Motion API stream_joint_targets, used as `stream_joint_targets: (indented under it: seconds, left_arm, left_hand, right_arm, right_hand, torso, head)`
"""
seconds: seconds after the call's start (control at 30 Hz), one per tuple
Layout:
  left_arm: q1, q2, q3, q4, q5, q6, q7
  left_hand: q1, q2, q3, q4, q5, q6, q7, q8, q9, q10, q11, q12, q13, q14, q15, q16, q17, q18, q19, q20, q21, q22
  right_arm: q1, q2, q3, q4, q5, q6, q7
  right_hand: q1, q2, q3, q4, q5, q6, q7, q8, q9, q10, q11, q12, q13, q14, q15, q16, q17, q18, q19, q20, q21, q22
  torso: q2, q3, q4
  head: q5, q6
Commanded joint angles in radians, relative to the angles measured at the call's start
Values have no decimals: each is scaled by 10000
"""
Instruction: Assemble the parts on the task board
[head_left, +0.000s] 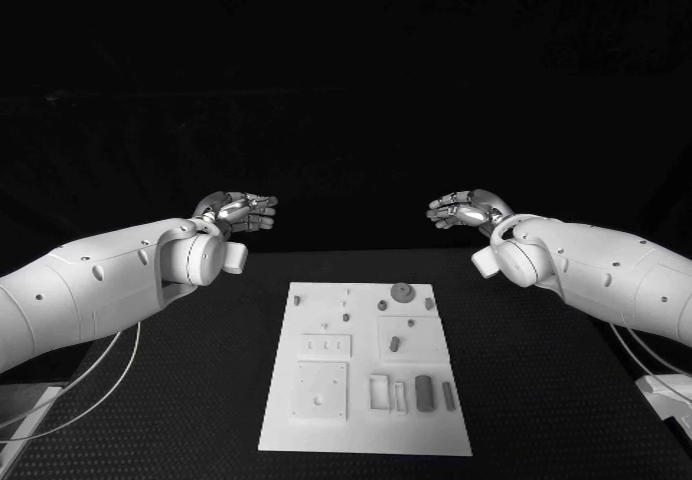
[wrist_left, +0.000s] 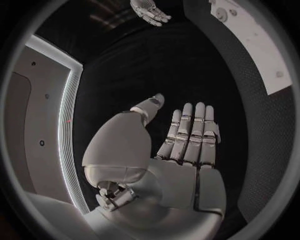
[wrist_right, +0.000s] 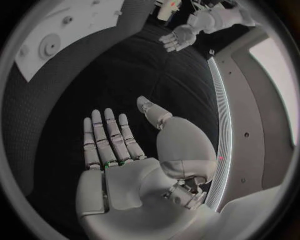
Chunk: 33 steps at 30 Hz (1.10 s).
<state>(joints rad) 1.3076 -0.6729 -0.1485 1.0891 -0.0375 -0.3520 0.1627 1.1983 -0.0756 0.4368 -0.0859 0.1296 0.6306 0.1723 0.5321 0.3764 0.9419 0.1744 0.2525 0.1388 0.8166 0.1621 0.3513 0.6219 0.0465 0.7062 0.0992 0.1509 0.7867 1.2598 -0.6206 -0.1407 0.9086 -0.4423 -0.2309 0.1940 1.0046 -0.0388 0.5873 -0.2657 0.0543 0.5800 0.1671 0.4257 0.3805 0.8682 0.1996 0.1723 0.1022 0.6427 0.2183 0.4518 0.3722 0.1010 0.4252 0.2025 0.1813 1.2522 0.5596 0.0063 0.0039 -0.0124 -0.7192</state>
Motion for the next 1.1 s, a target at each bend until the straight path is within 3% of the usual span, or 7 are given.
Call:
stream_joint_targets:
  seconds: [0.03,0.13,0.2,0.47,0.73,1.0,1.1]
  left_arm:
    - [15,-78,11,338,-770,881,96]
    - [13,-159,10,512,-953,1196,124]
    - [12,-204,10,567,-1186,1426,190]
    - [8,-538,13,934,-1344,1697,334]
    - [7,-1082,19,1841,-1330,1603,438]
    - [10,-1433,34,2825,-1318,1481,473]
    - [10,-1556,44,3078,-1318,1423,466]
  left_hand:
    - [-168,182,486,-722,64,547,313,-222,-137,488,-125,-120,-43,316,-105,-112,-57,86,428,-111,-184,-324]
    - [-361,230,677,-1141,-33,827,212,-327,-175,861,-229,-164,-42,938,-359,101,87,124,1067,-283,-63,-374]
    - [-453,233,772,-1360,-83,910,206,-413,-199,962,-241,-248,-64,1186,-413,163,167,128,1348,-387,-28,-405]
    - [-728,186,923,-1845,-190,1086,237,-635,-229,1161,-253,-521,-127,1460,-456,101,330,-23,1713,-605,-111,-507]
    - [-851,135,911,-1903,-236,1062,247,-726,-241,1122,-209,-656,-168,1507,-469,66,389,-87,1784,-668,-143,-524]
    - [-952,101,885,-1898,-259,1064,222,-763,-241,1153,-210,-699,-177,1524,-474,39,419,-123,1814,-704,-163,-532]
    - [-982,93,878,-1894,-266,1061,227,-776,-241,1153,-207,-716,-182,1530,-475,32,427,-134,1822,-714,-170,-535]
  right_arm:
    - [-23,55,11,-84,-4135,545,55]
    - [-24,47,12,-3,-5322,423,-50]
    - [-24,-4,12,114,-5870,293,-112]
    - [-29,-42,14,737,-8634,-174,-450]
    - [-83,47,15,1122,-9738,-236,-656]
    - [-195,85,17,1166,-10172,-257,-1112]
    - [-264,122,18,1237,-10418,-139,-1288]
  right_hand:
    - [1001,-224,88,-287,47,1515,315,533,267,1810,-467,534,285,2583,-1020,1114,658,979,2807,-220,517,109]
    - [1071,-326,-23,-285,52,1471,370,341,178,1655,-373,271,179,3725,-1499,1632,1000,1354,3989,-321,862,63]
    - [1115,-384,-143,-299,35,1654,352,325,158,1849,-536,255,174,4669,-1786,2201,1344,1608,5016,-441,1247,108]
    - [1544,-632,-524,-289,47,2093,194,166,81,3003,-1097,430,381,6534,-2394,4244,2585,1608,7466,-1453,2384,527]
    - [1531,-751,-687,-283,46,2327,-38,-65,25,4227,-1469,856,1073,6608,-2766,5682,3429,1608,8141,-1847,3025,820]
    - [1511,-769,-867,-260,45,2567,-400,-217,25,5375,-1896,2836,3398,6567,-3226,6880,4292,1608,8482,-2066,3651,829]
    - [1418,-770,-939,-292,43,2776,-485,-331,37,4486,-1974,5157,6187,6533,-3311,7997,5182,1608,8653,-2278,4294,831]
  torso:
    - [94,19,86]
    - [179,40,122]
    - [247,46,169]
    - [517,168,331]
    - [882,354,530]
    - [1243,422,782]
    - [1400,474,863]
  head:
    - [-51,124]
    - [-94,182]
    - [-179,256]
    - [-362,455]
    - [-444,536]
    - [-521,616]
    - [-555,590]
